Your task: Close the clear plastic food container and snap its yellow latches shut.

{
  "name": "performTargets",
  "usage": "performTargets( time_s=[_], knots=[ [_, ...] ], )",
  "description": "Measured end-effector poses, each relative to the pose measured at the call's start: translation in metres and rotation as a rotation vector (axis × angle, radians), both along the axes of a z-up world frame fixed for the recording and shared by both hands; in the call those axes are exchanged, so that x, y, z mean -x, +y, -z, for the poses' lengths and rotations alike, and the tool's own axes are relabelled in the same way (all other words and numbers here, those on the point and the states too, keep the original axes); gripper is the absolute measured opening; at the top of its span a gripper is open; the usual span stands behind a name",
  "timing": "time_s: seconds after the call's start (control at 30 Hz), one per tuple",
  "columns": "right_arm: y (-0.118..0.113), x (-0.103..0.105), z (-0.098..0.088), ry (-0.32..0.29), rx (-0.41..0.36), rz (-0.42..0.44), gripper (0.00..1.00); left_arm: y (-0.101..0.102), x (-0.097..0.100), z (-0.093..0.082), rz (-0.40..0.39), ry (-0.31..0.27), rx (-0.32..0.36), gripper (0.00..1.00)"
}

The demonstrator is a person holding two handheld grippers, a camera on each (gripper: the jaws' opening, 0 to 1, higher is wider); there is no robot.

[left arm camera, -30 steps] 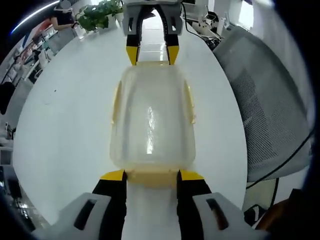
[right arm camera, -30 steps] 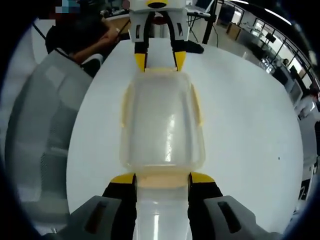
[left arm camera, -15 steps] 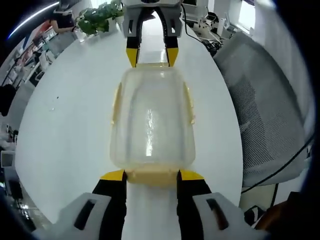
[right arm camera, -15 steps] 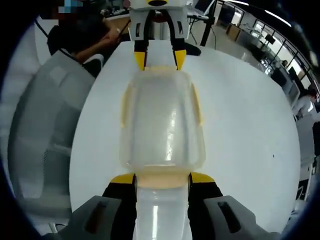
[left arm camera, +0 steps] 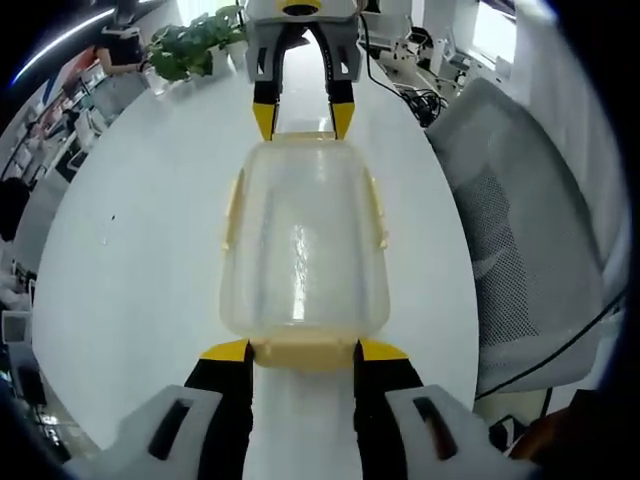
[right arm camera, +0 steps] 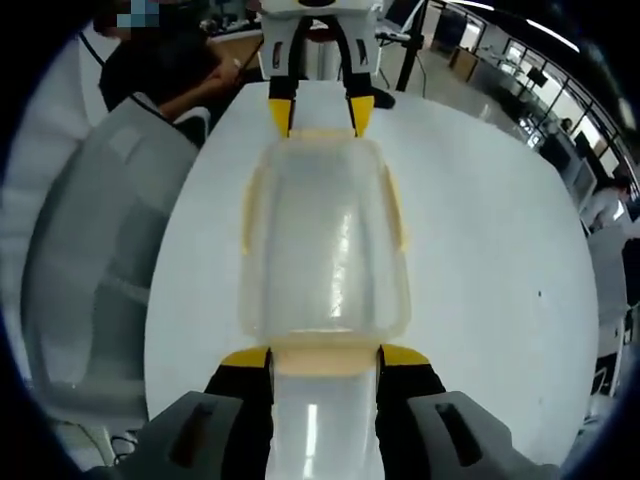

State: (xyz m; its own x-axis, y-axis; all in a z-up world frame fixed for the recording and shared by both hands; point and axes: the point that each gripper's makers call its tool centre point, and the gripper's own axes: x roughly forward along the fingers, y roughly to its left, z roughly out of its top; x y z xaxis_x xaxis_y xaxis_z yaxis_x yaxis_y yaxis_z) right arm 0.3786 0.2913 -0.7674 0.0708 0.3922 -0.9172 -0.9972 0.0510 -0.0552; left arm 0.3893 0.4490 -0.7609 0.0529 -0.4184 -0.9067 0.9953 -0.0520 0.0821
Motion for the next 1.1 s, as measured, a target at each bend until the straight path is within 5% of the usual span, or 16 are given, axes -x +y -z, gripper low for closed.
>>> performTargets(
  time_s=[1.1],
  knots=[
    [-0.072, 0.008, 0.001, -0.017, 0.013, 0.016, 0.38, -0.073, 0.007, -0.004, 0.024, 0.002, 0.011, 0.38]
  ],
)
